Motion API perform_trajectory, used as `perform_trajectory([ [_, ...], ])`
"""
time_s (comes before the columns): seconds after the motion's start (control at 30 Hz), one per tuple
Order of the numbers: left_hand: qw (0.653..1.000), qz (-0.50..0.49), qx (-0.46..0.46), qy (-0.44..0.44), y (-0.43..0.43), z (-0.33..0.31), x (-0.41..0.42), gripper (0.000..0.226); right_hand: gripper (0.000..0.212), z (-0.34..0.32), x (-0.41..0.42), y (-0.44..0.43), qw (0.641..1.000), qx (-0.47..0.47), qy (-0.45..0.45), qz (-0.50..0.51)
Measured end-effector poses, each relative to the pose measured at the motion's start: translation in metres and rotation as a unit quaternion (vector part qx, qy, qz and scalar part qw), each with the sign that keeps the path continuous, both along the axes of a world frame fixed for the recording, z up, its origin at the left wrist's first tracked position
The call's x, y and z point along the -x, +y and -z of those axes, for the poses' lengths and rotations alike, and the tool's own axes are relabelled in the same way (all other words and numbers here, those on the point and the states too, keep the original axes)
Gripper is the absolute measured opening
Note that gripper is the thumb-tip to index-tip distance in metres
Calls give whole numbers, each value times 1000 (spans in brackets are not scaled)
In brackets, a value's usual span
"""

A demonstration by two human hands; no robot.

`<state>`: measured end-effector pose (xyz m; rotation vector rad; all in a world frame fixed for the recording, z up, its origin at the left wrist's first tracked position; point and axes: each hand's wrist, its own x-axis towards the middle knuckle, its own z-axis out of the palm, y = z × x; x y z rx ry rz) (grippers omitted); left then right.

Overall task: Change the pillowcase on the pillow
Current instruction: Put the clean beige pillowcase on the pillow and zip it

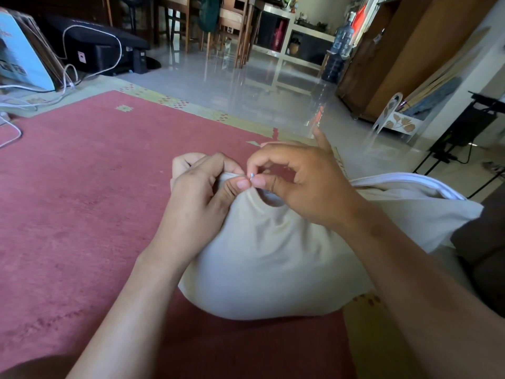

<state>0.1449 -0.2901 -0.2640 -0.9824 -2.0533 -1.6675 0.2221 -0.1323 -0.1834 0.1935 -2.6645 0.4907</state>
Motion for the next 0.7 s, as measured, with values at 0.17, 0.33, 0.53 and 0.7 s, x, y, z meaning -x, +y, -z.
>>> perform_trajectory([
  [0.17,995,-43,-3,88,-3,-6,-2,18,10,-9,0,2,996,-83,-8,-26],
  [0.33,980,-139,13,144,-9,-12,-1,21,19,-13,-3,8,990,-102,77,-60],
  [0.53,971,-214,4,108,-33,-12,17,21,23,-16,-23,38,988,-117,85,-57],
  [0.7,970,-230,65,42,-27,-19,10,20,18,-14,-35,47,989,-118,86,-35],
])
